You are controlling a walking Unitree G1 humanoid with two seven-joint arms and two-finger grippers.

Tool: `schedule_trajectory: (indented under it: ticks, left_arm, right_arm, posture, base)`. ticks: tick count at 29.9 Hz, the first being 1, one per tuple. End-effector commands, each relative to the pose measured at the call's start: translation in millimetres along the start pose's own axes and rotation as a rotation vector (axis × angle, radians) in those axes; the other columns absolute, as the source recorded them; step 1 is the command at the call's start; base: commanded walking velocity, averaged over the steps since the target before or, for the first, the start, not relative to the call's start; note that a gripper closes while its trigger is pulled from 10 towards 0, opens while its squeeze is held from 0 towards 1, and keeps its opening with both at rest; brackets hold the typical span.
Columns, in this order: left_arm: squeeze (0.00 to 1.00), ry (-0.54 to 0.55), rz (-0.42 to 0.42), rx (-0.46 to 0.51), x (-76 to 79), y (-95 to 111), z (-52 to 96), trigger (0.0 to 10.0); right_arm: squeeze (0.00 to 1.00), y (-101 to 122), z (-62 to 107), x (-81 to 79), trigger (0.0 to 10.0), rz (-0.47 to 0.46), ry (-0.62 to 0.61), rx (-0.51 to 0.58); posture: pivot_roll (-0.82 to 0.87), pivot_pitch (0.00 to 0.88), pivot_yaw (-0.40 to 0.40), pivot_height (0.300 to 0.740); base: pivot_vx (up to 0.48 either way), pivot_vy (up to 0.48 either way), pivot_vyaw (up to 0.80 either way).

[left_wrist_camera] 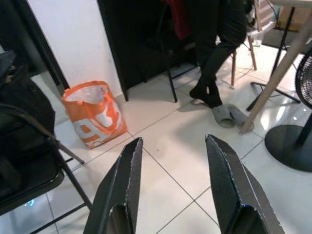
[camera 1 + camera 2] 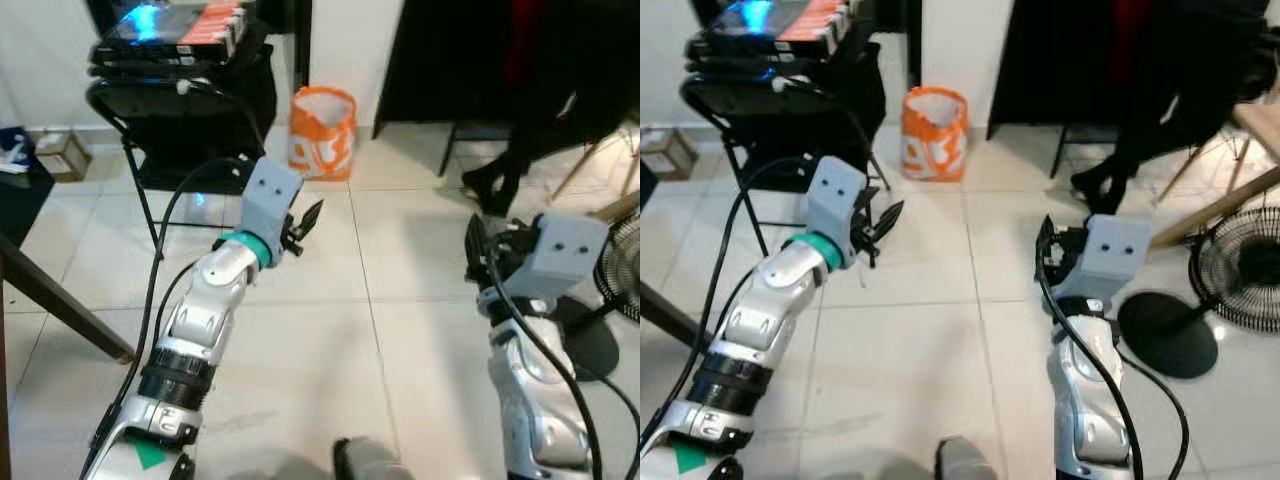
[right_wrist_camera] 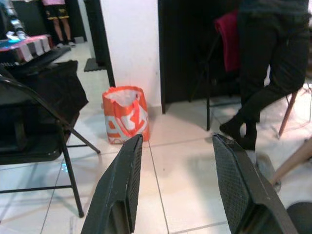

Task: Setting the table

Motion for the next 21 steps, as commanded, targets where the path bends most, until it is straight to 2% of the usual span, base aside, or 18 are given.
schedule_trajectory:
  ticks: [1, 21]
  left_arm:
    - [0.0, -0.007, 0.004, -0.011, 3.1, -3.8, -0.1, 10.0]
    - [0.0, -0.008, 0.006, -0.011, 3.6, -4.1, -0.3, 10.0]
  right_arm:
    - [0.0, -6.2, 2.4, 5.4, 10.0, 0.003, -0.014, -0.029]
    - [0.0, -6.4, 1.8, 4.8, 10.0, 0.005, -0.011, -0.03]
  posture:
    - [0.02, 0.0, 0.089, 0.74]
    - [0.02, 0.0, 0.087, 0.74]
  base:
    - [0.0, 0.0, -0.8]
    - [0.0, 0.0, -0.8]
Point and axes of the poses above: a point about 5 cm out from each wrist's last joint towards the gripper, its own z axis pointing back from the gripper into the wrist, its own y axis along the axis of the wrist's last joint, x = y × z, the point moved 2 cm from there along -z, pointing out of the wrist towards the gripper, and after that the axes turned 12 degrees about z, right-handed, at the moved point
